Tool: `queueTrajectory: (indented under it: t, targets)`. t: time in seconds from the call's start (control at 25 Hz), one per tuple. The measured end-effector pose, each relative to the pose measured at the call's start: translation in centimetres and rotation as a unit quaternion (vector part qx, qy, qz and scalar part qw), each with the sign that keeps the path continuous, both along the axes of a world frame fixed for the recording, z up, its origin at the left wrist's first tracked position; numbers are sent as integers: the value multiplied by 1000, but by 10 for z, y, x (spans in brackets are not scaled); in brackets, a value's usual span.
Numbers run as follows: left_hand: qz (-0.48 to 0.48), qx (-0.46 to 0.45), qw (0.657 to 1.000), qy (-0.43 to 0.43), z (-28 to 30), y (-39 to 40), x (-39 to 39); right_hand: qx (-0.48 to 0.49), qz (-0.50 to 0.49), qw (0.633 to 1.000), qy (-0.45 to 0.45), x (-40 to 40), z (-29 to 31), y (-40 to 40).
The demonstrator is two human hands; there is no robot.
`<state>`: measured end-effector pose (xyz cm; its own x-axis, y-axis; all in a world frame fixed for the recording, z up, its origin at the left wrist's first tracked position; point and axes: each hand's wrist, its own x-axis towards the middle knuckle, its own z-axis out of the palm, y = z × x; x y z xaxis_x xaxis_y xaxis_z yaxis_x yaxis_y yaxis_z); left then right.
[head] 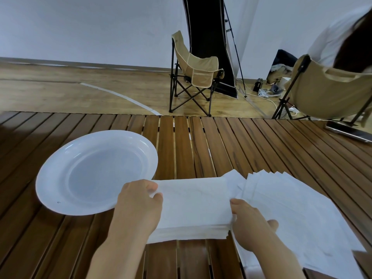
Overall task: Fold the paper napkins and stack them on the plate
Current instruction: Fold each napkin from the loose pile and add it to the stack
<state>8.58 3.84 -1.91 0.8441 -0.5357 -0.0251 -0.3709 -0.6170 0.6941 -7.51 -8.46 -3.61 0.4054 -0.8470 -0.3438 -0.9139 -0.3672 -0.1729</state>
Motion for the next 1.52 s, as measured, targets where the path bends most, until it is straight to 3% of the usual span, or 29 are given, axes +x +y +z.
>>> queueTrajectory:
  t: [0.28,0.68,0.84,0.96,1.04,1.16,1.24,1.32,1.36,1.52]
  targets:
    - [-1,8,1000,5,2,0,1,-19,-12,999,-32,2,4,-3]
    - [-2,11,1000,16,1,2,1,-4,-4,1000,-6,3,3,-4]
    - [-5,9,1000,20,0,3,2,-105,-12,989,-103,5,5,-10]
    - [-3,4,1000,23,0,2,1,-176,10,935,-309,8,12,-8]
    - [3,1,1000,24,-1,2,0,-170,27,891,-421,11,22,-4]
    - [6,-15,999,34,3,2,-1,-49,25,814,-578,11,38,2]
    - [3,-19,1000,19,9,1,-1,63,18,730,-680,10,47,7]
    - [-5,-43,999,-8,15,0,-2,172,-15,651,-739,10,51,10]
    - [-16,-71,997,1,19,0,-3,207,-36,632,-746,11,51,11]
    - [-82,-200,970,112,32,-2,-7,226,-97,669,-701,16,41,9]
